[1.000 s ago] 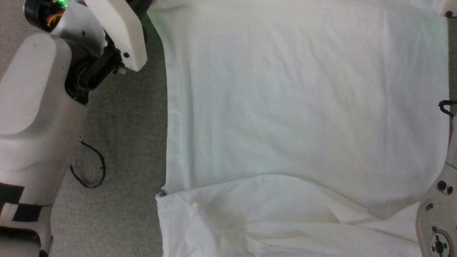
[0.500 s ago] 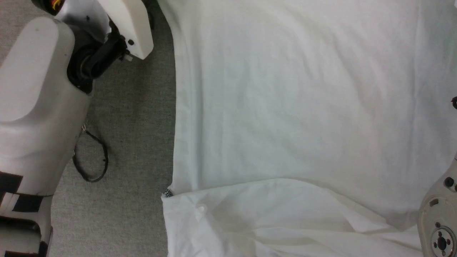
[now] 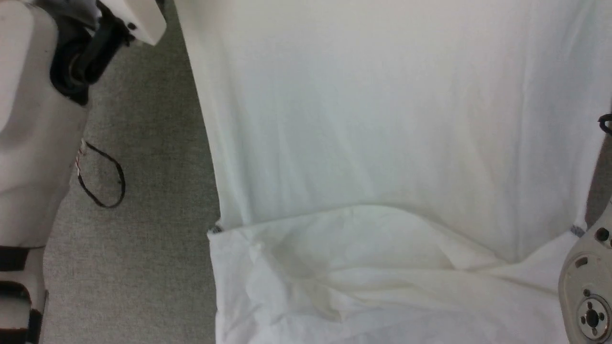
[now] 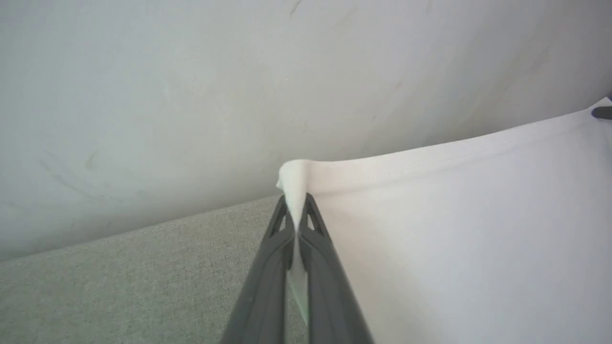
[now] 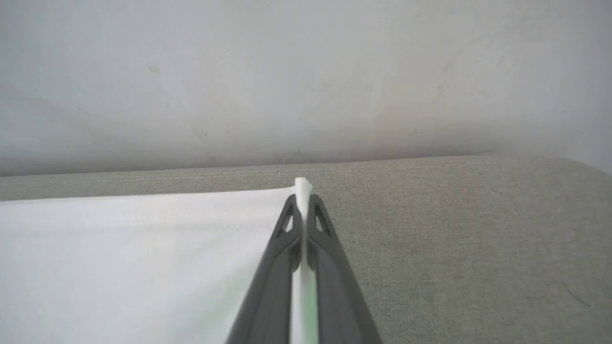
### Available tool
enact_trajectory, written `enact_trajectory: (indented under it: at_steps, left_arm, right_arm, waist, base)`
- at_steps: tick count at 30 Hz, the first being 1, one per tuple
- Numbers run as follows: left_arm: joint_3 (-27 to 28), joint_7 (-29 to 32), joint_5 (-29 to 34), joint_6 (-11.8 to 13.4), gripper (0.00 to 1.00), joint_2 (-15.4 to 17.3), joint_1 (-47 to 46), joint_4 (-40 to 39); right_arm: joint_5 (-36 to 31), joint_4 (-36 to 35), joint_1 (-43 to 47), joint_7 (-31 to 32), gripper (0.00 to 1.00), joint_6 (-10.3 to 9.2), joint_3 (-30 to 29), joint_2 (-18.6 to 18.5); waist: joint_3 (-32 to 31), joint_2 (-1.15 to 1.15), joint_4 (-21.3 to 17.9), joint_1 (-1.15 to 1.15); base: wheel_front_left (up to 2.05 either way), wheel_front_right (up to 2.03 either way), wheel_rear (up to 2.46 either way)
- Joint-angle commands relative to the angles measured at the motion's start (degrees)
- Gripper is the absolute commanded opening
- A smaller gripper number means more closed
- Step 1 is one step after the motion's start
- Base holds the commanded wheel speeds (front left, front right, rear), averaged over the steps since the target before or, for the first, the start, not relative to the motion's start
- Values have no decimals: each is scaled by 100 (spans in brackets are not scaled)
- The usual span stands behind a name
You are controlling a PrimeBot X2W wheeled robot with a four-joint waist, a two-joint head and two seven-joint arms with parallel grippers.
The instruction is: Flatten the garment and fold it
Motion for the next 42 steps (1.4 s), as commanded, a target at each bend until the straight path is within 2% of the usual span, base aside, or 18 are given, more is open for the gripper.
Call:
enact_trajectory:
  at_steps: [1, 5, 14, 18, 23, 26, 36, 42]
  left_arm:
    - [100, -187, 80, 50, 0, 76, -150, 36]
    - [240, -632, 165, 72, 0, 118, -254, 81]
    - [178, -1157, 181, 20, 0, 214, 90, -5]
    - [-75, -1459, 332, -10, 0, 420, 608, -363]
    - [-384, -1782, 524, 29, 0, 730, 1677, -1062]
    - [-468, -1955, 617, 267, 0, 900, 2447, -1605]
    - [-515, -2222, 575, 1435, 0, 1290, 5194, -3416]
    - [-763, -2232, 412, 1746, 0, 1411, 6376, -4023]
  right_arm:
    - [9, 4, -117, -177, 0, -4, -25, -19]
    - [64, 84, -200, -615, 0, -4, -13, -19]
    - [411, 172, 55, -1167, 0, -4, 305, -64]
    - [861, -61, 590, -1269, 0, -4, 584, -205]
    - [1524, -715, 1834, -1231, 0, -4, 795, -384]
    - [1842, -1226, 2706, -1202, 0, -4, 744, -421]
    - [2536, -2643, 5465, -1168, 0, -4, 294, -90]
    - [2882, -3071, 6716, -1085, 0, -4, 332, -25]
  waist:
    - [-99, 0, -70, 0]
    - [-214, 0, -96, 0]
    - [-645, 0, -78, 0]
    - [-1033, 0, -66, 0]
    - [-1598, 0, -61, 0]
    - [-1904, 0, -49, 0]
    - [-2605, 0, -94, 0]
    - [-2929, 0, -176, 0]
  base:
    - [0, 0, 0]
    - [0, 0, 0]
    - [0, 0, 0]
    - [0, 0, 0]
    - [0, 0, 0]
    - [0, 0, 0]
    - [0, 0, 0]
    - [0, 0, 0]
